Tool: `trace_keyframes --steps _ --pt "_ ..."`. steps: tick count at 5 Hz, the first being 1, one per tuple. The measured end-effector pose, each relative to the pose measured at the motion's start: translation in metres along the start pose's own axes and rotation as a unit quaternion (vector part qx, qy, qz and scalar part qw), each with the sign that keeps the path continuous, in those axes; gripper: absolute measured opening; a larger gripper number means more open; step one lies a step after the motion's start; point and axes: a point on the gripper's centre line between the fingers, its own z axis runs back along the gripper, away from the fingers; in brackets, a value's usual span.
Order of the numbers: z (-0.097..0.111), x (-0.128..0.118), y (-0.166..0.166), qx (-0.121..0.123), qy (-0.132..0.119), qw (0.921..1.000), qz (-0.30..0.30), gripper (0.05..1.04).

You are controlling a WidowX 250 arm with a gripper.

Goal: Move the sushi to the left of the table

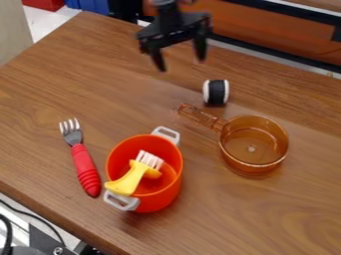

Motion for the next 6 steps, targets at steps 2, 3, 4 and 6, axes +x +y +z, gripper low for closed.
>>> trace_keyframes --steps 2,3,4,6 --pt "-0.028 -0.020 -0.032 0.032 0.035 0.9988 -0.008 0.994" --pt "-0.030 -0.019 -0.033 0.036 0.027 0.9989 -0.015 0.994" --pt "-0.033 -0.020 -0.026 0.052 0.032 0.9980 -0.018 0.994" --pt "-0.050 -0.019 -0.020 0.083 0.034 0.9959 -0.016 0.994"
